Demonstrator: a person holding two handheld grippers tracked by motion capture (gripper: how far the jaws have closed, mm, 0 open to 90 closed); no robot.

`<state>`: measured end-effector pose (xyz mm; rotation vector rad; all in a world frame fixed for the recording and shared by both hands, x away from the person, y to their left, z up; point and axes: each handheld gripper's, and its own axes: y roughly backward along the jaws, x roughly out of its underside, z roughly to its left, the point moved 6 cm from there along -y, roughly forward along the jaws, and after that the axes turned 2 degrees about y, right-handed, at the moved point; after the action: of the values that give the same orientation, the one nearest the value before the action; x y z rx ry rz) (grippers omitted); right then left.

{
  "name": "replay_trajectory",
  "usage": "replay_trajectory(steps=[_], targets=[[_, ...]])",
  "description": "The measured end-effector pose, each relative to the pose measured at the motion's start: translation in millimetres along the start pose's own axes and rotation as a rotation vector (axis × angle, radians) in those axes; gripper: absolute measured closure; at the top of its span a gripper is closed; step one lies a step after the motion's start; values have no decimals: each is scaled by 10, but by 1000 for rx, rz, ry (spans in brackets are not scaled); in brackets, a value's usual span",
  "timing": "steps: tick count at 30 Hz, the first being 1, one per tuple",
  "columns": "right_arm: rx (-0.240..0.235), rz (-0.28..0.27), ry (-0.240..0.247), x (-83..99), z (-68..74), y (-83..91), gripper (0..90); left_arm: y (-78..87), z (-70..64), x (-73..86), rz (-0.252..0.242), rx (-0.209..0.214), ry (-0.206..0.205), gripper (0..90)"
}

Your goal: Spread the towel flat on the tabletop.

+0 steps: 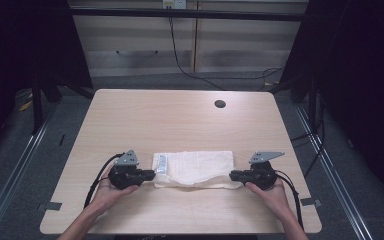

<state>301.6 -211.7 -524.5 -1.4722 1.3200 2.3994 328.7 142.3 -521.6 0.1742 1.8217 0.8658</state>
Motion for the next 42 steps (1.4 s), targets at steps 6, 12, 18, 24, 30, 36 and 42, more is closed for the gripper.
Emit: replay_trajectory(steps=[6,12,18,24,30,36,42], targets=[[7,10,-13,43,8,44,775,110,0,68,-14,-2,22,741],[19,-8,-15,16,11,97,765,255,154,54,-76,-30,93,643],[20,-10,-2,-122,-82,-38,785,215,324,-124,-102,-78,164,532],[17,2,-1,-263,-159,-253,785,-12,395,-300,-103,-78,153,479],[15,48,-2,-245,-197,-462,785,-276,321,-262,-18,-30,115,511],[-3,61,16,-181,-95,-503,793,-425,270,-170,36,-30,74,621],[-19,44,7,-137,-15,-493,797,-435,233,-101,13,-60,17,693]])
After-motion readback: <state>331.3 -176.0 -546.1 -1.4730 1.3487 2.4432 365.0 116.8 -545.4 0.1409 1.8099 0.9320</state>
